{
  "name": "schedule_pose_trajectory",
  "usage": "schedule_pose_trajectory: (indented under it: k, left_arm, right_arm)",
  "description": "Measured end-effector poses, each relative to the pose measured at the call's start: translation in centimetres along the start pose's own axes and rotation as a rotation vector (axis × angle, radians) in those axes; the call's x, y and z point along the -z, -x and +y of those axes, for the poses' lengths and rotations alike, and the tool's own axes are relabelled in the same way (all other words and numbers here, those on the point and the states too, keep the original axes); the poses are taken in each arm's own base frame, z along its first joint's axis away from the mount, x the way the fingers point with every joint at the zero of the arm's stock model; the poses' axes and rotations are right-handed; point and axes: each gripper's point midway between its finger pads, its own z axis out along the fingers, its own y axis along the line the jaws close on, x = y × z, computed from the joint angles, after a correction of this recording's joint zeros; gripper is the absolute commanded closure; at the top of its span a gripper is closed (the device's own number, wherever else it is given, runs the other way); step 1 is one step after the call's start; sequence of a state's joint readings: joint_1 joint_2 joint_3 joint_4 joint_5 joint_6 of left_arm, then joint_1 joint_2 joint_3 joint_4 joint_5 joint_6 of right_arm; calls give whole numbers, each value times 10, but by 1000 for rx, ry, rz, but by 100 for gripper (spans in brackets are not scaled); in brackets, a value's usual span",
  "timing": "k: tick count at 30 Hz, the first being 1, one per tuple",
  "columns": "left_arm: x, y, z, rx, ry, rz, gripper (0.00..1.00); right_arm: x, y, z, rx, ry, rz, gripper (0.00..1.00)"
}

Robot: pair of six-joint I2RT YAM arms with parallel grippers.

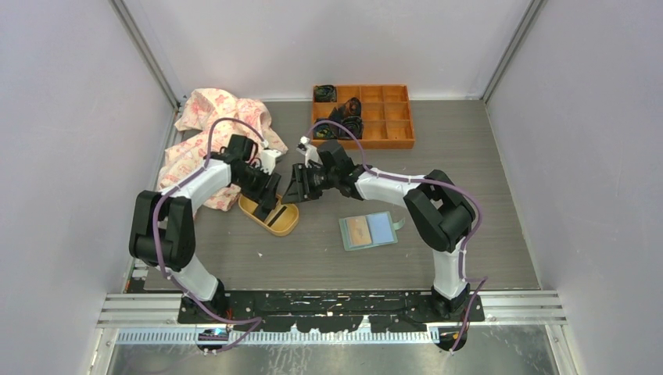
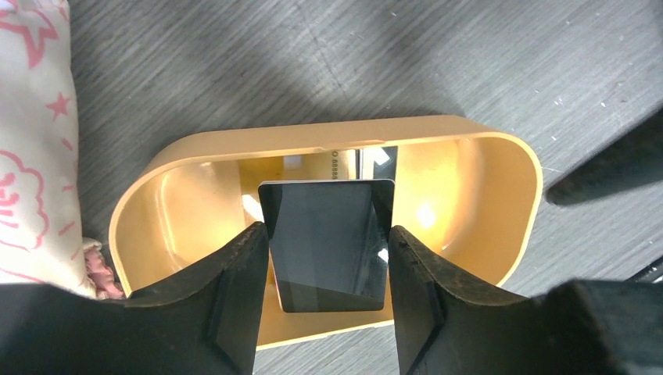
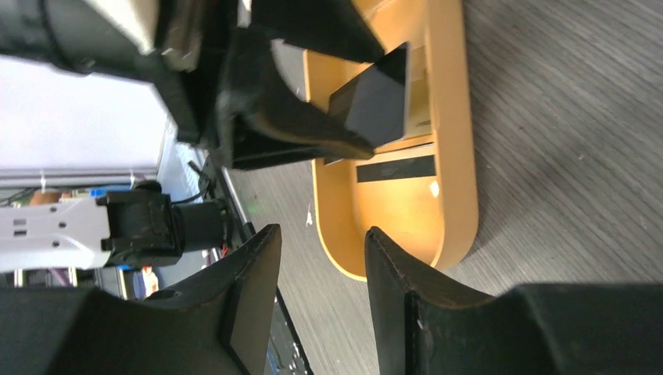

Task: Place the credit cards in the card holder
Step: Pick up the credit card from the storage box.

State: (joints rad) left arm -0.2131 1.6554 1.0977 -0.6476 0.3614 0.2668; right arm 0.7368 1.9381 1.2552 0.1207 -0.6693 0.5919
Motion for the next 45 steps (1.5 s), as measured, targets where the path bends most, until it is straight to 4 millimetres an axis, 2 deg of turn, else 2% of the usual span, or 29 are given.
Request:
schedule_pose_trajectory:
  k: [6,15,25,39,45]
  left_arm:
    - [12,0,-9,-8,-15,-40,58]
    - [21,0,-16,6,-36,-75,58]
    - [20,-1,-21,13,-60,-77,58]
    - [20,0,-24,13,-75,-82,58]
    - [20,0,-24,13,-78,-83,58]
  right_arm:
    - [-4,10,-11,-82,-86,-63,51]
    - [-9,23,-14,-169,-109,-123,55]
    - [-27,18,-28,-241,-121,-104,56]
    - [-41,13,-22,-285,-84,-68,65]
    - [-44,9,-17,-305,-65,-52,73]
